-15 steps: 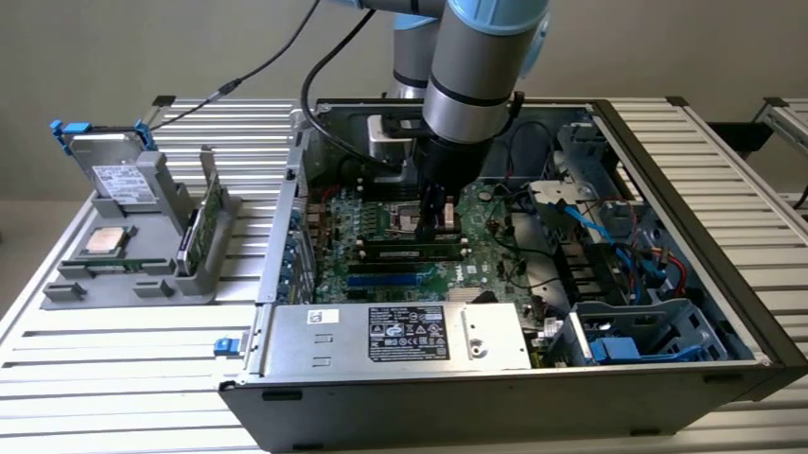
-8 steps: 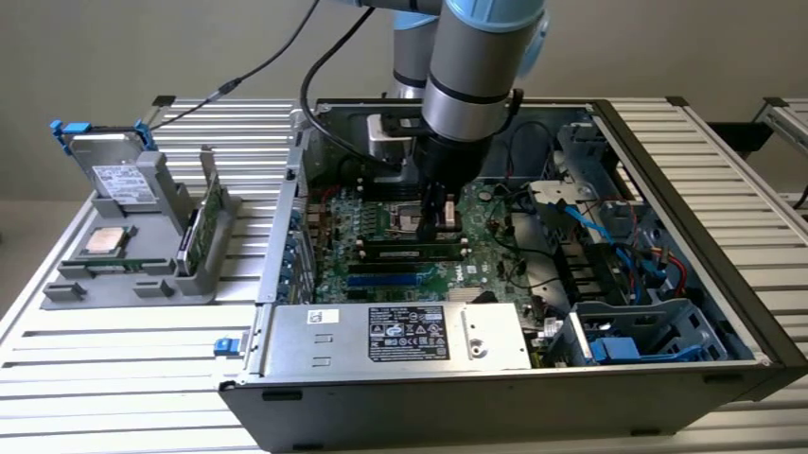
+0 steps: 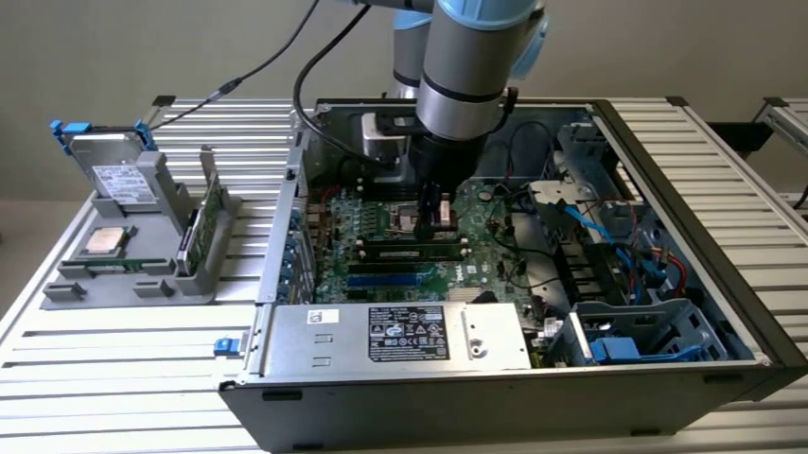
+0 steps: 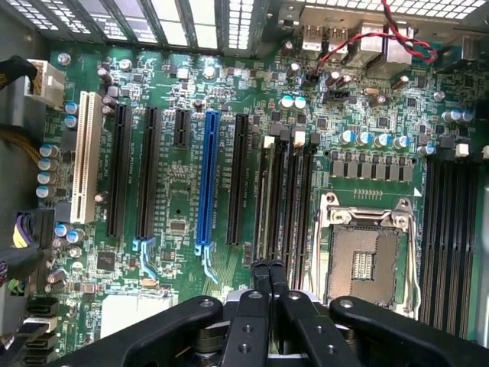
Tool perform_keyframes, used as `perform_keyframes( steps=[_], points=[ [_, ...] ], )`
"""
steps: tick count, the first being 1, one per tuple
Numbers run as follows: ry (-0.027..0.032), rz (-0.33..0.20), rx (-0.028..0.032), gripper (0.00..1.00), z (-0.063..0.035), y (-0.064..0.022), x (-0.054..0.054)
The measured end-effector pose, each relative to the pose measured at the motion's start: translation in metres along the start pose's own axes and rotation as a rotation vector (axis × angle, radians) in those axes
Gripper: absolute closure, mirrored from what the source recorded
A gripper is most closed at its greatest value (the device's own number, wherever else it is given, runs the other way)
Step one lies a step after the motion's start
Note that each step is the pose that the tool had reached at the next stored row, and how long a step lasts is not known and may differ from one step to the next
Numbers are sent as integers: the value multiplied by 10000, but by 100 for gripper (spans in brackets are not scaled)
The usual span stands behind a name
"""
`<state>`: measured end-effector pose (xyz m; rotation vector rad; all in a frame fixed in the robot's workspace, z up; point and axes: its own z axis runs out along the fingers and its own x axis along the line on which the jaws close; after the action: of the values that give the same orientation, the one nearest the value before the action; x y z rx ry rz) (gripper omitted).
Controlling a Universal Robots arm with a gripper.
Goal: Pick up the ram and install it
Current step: 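Press down the ram until it locks into place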
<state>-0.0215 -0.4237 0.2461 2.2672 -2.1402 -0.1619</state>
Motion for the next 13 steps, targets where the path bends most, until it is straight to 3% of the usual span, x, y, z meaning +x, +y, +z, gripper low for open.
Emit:
perform_keyframes(
  steps=[6,13],
  points=[
    [-4,511,43,90,0,1,0],
    [96,1124,112,90,0,1,0]
  ],
)
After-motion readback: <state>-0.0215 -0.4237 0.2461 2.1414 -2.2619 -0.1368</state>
